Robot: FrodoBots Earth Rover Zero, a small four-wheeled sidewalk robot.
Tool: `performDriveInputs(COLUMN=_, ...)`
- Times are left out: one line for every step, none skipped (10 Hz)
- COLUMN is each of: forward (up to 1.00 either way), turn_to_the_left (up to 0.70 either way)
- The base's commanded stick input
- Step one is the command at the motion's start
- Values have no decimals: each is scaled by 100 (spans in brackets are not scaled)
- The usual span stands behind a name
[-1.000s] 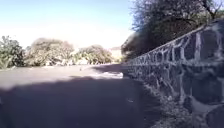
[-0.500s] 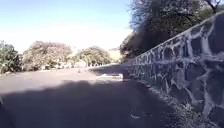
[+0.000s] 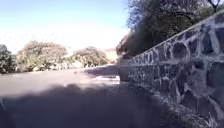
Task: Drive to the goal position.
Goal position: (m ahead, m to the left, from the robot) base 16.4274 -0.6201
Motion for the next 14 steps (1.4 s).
performDriveInputs(forward=100, turn_to_the_left=0)
performDriveInputs(forward=100, turn_to_the_left=0)
performDriveInputs(forward=100, turn_to_the_left=0)
performDriveInputs(forward=100, turn_to_the_left=27)
performDriveInputs(forward=100, turn_to_the_left=27)
performDriveInputs(forward=100, turn_to_the_left=27)
performDriveInputs(forward=100, turn_to_the_left=27)
performDriveInputs(forward=100, turn_to_the_left=27)
performDriveInputs(forward=100, turn_to_the_left=27)
performDriveInputs(forward=100, turn_to_the_left=27)
performDriveInputs(forward=0, turn_to_the_left=45)
performDriveInputs(forward=0, turn_to_the_left=45)
performDriveInputs(forward=0, turn_to_the_left=45)
performDriveInputs(forward=0, turn_to_the_left=45)
